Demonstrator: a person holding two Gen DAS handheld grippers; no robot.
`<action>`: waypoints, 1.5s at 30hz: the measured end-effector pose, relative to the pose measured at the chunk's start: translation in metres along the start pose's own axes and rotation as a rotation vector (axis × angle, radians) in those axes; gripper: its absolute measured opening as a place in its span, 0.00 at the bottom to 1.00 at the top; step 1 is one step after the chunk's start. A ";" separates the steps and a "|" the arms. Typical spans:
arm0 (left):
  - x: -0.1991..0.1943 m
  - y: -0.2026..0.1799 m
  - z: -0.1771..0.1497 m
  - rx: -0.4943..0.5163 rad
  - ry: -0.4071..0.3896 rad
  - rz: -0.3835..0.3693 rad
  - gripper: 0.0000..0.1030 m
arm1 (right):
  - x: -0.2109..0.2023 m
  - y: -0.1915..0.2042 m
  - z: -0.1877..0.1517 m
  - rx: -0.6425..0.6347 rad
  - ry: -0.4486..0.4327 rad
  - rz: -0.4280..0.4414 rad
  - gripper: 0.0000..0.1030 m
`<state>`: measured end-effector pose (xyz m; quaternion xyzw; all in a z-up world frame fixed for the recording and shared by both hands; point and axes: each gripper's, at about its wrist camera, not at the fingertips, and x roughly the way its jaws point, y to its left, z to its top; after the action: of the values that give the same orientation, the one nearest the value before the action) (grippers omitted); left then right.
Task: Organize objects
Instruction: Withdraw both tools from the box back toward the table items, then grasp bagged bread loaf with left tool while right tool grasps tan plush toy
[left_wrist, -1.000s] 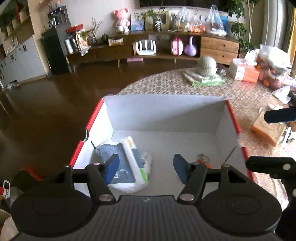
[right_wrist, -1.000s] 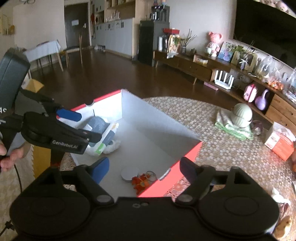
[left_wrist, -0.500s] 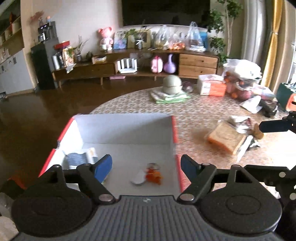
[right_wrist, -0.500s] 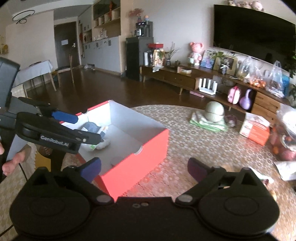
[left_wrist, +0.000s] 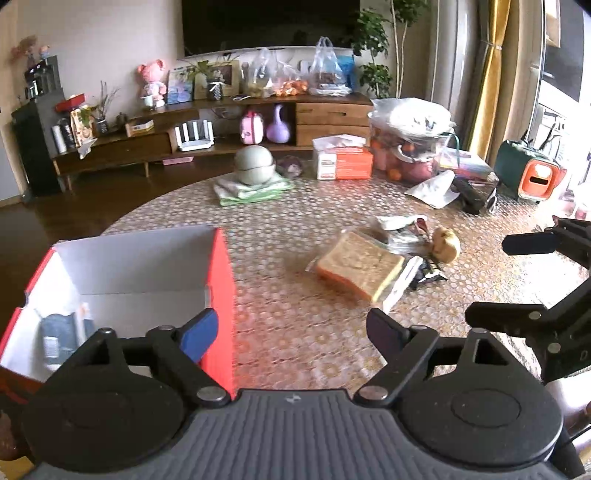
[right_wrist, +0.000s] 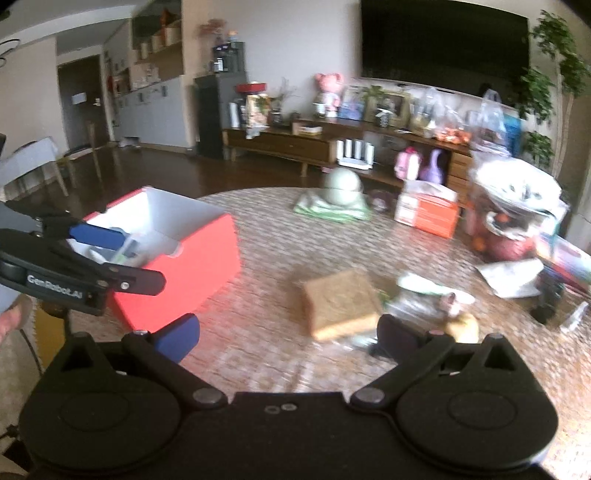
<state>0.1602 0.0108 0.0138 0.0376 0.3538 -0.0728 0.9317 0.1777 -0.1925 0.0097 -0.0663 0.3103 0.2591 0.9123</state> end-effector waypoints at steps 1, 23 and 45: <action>0.004 -0.005 0.001 0.005 0.005 -0.002 0.86 | -0.001 -0.006 -0.004 0.004 0.002 -0.012 0.99; 0.127 -0.089 0.045 0.055 0.151 -0.007 1.00 | 0.026 -0.129 -0.041 0.064 0.037 -0.186 0.99; 0.250 -0.069 0.098 -0.311 0.365 0.082 1.00 | 0.085 -0.178 -0.031 0.117 0.051 -0.189 0.97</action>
<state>0.3975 -0.0968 -0.0802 -0.0794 0.5212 0.0285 0.8492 0.3101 -0.3169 -0.0732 -0.0487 0.3405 0.1516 0.9267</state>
